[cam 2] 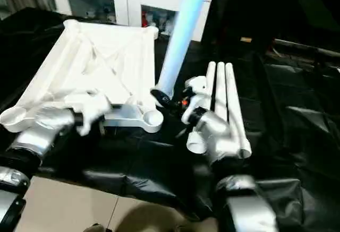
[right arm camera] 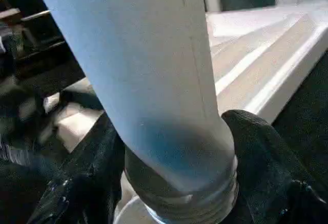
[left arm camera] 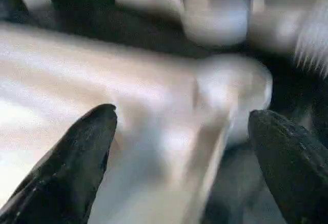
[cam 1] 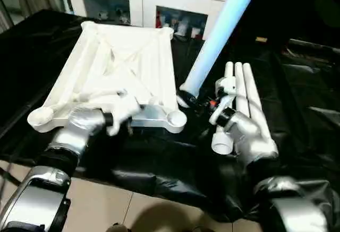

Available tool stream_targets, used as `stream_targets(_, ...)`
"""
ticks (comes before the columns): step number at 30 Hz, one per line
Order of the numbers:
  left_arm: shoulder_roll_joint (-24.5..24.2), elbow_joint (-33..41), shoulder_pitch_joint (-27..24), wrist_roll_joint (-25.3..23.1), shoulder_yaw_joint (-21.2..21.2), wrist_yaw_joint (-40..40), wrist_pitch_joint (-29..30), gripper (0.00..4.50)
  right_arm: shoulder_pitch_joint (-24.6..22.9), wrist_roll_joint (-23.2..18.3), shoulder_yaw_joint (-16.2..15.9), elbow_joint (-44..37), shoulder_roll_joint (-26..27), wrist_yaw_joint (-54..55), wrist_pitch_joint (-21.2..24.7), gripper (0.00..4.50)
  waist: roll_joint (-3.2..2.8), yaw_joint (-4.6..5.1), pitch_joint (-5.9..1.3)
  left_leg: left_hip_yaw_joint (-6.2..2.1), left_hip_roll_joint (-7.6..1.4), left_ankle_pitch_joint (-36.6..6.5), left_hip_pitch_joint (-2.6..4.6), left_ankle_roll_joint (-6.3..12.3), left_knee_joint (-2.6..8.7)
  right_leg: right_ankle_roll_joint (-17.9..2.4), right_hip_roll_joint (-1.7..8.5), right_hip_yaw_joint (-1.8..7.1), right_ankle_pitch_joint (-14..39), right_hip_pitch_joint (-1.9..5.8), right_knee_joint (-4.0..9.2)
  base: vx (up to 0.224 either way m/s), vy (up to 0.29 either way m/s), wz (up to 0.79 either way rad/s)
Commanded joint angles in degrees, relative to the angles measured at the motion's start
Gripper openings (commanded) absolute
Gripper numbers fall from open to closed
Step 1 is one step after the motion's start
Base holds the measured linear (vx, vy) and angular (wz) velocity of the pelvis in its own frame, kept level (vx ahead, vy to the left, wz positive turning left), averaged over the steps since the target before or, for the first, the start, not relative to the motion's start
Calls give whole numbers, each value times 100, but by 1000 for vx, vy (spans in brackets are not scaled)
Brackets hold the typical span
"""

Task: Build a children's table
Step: Insert table leg to table base

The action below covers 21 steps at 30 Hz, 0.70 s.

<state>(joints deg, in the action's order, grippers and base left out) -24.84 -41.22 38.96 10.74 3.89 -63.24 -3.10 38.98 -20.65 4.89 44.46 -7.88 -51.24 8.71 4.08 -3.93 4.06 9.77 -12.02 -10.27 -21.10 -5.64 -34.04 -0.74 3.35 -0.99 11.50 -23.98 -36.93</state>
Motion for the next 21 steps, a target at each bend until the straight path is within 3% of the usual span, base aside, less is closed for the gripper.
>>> stream_targets(1,48,352,182,490,-234,-255,373,450,178,-152,-51,-311,-136,-202,372,264,-64,-34,-469,64,-63,-555,67,287,349,-1684,322,152,-435,382,319,0,0,0)
stream_targets(4,192,746,441,1165,-557,-401,1048,450,322,-211,-180,-443,-352,-526,1006,263,-32,-75,-461,84,-82,-500,58,269,341,-1671,318,142,-356,387,313,0,0,0)
stream_targets(5,192,746,441,1165,-557,-401,1048,450,322,-211,-180,-443,-352,-526,1006,263,-29,-113,-453,92,-81,-517,65,244,332,-1653,318,140,-251,383,315,0,0,0)
stream_targets(7,542,907,815,1315,-506,-190,1590,450,312,-67,-572,-756,-569,-1035,1455,263,-1,-147,-447,108,-79,-518,65,235,316,-1567,319,148,-125,380,333,0,0,0)
stream_targets(11,722,833,996,1334,-492,-1,1932,450,312,-128,-687,-982,-611,-1162,1790,263,21,-176,-439,91,-84,-506,45,217,322,-1417,348,151,116,376,364,0,0,0)
stream_targets(12,1003,824,1202,1738,-655,164,2521,450,319,-201,-802,-1225,-609,-1238,2050,263,28,-171,-446,100,-67,-468,52,170,315,-1404,317,149,77,395,348,0,0,0)
stream_targets(13,1111,873,1275,1948,-733,229,2768,450,323,-225,-849,-1341,-612,-1248,2172,263,2,-192,-452,94,-62,-428,60,158,302,-1453,326,147,18,377,351,0,0,0)
stream_targets(14,1169,990,1303,2185,-780,187,3016,450,328,-270,-862,-1422,-604,-1242,2264,263,21,-190,-444,89,-65,-439,43,158,307,-1485,325,148,9,381,354,0,0,0)
stream_targets(21,1260,1360,1314,2550,-742,-72,3561,450,268,-400,-1006,-1784,-691,-1439,2652,263,67,-160,-449,73,-48,-344,22,255,303,-1434,323,148,-84,410,363,0,0,0)
